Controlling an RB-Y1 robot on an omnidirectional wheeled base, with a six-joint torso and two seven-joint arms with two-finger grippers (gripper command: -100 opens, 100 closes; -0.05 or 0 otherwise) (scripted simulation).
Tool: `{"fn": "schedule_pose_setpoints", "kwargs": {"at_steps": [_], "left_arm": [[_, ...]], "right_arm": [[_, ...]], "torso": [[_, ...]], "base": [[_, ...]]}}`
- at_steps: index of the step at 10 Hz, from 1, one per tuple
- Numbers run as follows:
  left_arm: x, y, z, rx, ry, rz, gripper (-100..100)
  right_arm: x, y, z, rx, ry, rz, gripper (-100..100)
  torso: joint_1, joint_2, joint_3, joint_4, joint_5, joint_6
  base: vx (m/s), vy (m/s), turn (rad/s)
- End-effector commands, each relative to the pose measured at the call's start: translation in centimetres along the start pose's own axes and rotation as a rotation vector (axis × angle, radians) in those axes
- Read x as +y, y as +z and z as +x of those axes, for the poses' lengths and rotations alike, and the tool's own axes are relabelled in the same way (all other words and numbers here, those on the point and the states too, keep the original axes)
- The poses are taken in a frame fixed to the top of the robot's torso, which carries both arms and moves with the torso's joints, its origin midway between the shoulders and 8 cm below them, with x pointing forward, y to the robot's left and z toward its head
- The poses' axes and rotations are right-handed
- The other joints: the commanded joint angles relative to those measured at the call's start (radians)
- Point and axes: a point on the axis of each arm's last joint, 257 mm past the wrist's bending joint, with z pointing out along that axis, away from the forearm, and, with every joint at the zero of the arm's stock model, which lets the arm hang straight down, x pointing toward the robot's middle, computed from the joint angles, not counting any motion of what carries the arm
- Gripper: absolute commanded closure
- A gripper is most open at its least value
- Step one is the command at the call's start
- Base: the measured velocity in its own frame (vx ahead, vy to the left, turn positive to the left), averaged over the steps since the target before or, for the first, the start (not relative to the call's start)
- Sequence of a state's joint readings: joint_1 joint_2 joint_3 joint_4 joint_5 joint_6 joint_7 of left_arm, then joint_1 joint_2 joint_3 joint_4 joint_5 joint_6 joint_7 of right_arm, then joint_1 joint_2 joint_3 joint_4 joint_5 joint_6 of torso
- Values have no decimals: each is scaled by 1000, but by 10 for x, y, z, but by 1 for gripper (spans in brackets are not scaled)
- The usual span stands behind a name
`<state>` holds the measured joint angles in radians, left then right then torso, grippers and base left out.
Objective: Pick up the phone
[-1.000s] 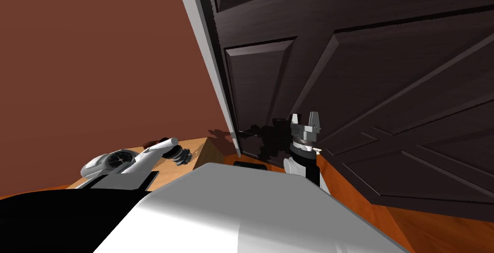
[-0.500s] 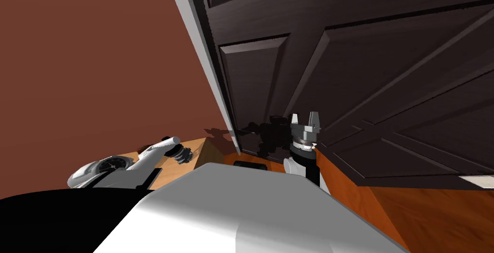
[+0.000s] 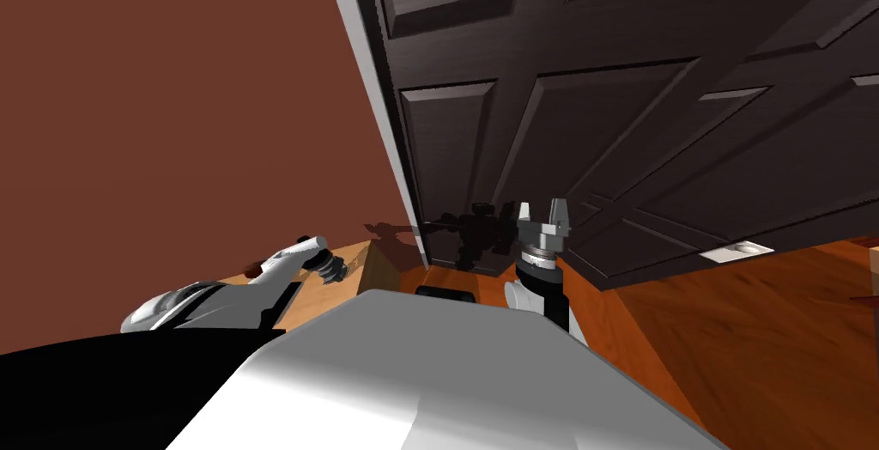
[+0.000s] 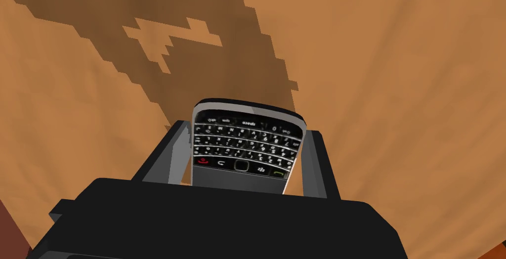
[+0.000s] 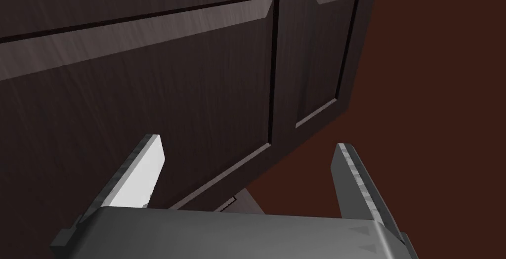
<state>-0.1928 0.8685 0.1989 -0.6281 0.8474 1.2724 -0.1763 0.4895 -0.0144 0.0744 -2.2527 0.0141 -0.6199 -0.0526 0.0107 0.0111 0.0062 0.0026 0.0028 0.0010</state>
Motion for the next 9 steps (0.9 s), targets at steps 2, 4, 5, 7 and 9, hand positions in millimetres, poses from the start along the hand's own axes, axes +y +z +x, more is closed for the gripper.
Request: {"fn": "schedule_pose_setpoints", "kwargs": {"at_steps": [2,4,5,7,9], "left_arm": [[-11,-5,12,4,-52,1,100],[-19,-7,23,-1,-117,-10,100],[-25,-11,29,6,-116,0,100],[-31,-14,37,7,-147,0,100],[-32,-15,40,4,-160,-3,100]], "right_arm": [[0,0,0,0,0,0,0],[0,0,0,0,0,0,0],[0,0,0,0,0,0,0],[0,0,0,0,0,0,0],[0,0,0,0,0,0,0]], "torso": [[0,3,1,0,0,0],[0,0,0,0,0,0],[0,4,2,0,0,0],[1,1,1,0,0,-1],[0,-2,-1,0,0,-1]], "base": [[-202,54,-222],[-220,49,-267],[-191,59,-122],[-158,39,-148],[-116,31,-144]]}}
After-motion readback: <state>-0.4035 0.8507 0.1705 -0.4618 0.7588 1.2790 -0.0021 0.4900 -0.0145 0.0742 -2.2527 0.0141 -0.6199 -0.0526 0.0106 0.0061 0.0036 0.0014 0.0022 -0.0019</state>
